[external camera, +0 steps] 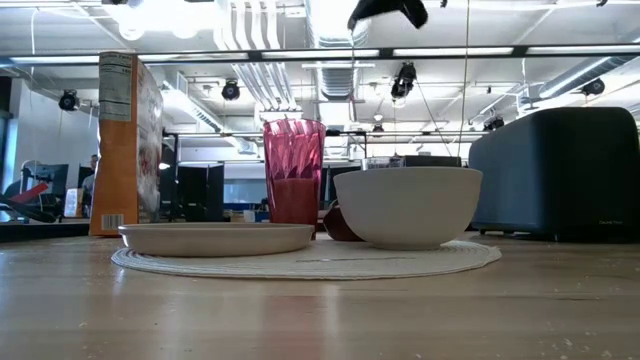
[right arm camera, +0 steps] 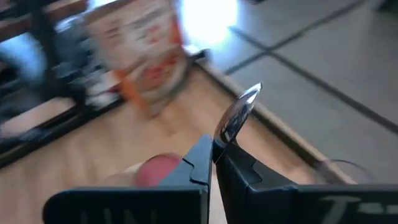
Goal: Arrange a breakfast setting
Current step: Put the orange spoon on the table to the right side of the white bowl
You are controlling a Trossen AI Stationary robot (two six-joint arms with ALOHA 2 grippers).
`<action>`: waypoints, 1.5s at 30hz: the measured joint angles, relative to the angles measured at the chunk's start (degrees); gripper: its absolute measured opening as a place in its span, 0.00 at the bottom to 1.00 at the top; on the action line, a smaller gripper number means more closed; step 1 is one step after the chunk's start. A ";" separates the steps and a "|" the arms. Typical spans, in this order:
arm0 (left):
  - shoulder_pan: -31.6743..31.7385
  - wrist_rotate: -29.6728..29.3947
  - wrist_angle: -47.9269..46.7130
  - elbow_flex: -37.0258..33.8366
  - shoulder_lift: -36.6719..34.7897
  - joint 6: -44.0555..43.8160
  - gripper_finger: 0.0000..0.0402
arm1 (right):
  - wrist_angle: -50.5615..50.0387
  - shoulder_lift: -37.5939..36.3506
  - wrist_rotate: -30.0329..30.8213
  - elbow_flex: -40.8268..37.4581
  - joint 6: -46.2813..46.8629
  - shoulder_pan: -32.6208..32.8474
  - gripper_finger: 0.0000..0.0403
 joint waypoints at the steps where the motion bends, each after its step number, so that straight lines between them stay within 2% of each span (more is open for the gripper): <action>1: 0.04 1.86 2.45 -0.21 0.00 2.09 0.27 | 0.02 0.00 -1.64 0.20 -0.87 0.67 0.02; 5: 0.10 9.41 14.87 -1.17 0.30 12.56 0.27 | 1.08 0.00 -4.25 0.44 -3.76 3.55 0.02; 8: 0.30 11.12 23.85 -2.34 1.19 18.82 0.27 | 1.65 0.00 -4.23 0.42 -5.22 5.84 0.02; 12: 2.35 9.91 32.16 -3.67 3.28 22.67 0.27 | 4.47 0.00 -4.25 0.35 -5.72 9.24 0.02; 19: 8.27 8.77 37.47 -3.55 10.34 25.23 0.27 | 10.70 0.00 -4.25 0.33 -6.73 14.72 0.02; 23: 9.31 4.40 45.02 -3.27 13.41 31.81 0.27 | 11.66 0.00 -3.88 0.33 -6.97 16.45 0.02; 26: 9.78 3.50 49.98 -3.25 14.74 36.49 0.27 | 11.97 0.02 -3.77 0.33 -7.05 16.81 0.02; 31: 13.10 7.59 55.47 -3.20 16.66 36.82 0.27 | 13.47 0.84 -4.23 0.24 -8.04 16.90 0.02; 37: 17.08 8.55 60.76 -3.20 19.93 37.33 0.27 | 15.13 2.14 -4.38 0.24 -8.46 17.16 0.02; 45: 19.26 9.75 68.85 -3.20 22.96 39.36 0.27 | 16.30 2.62 -4.40 0.25 -8.63 17.16 0.02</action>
